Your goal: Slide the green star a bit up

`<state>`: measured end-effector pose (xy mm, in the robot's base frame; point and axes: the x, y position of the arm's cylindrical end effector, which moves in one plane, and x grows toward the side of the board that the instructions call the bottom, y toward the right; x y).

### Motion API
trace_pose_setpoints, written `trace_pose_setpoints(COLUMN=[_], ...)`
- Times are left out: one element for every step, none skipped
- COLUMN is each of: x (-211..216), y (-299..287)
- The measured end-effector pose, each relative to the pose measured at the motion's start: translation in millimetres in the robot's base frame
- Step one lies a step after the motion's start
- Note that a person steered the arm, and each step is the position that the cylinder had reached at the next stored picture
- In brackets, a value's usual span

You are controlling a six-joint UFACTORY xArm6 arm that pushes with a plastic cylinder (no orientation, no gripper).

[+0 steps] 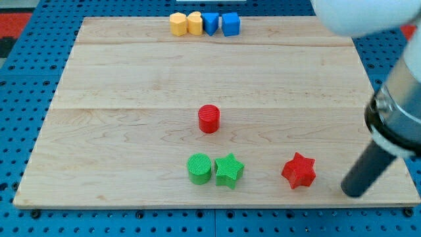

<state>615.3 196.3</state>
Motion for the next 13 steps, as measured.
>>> trace_pose_setpoints(x=[-21.3, -55.1, -55.7, -11.6, 3.2, 1.9, -15.5, -23.0, -22.1, -22.1, -22.1, -22.1, -22.1], y=[-60.4, -63.5, -43.6, -28.6, -109.2, -185.5, -194.7, -196.2, -196.3, -195.9, -188.7, -166.8, -141.9])
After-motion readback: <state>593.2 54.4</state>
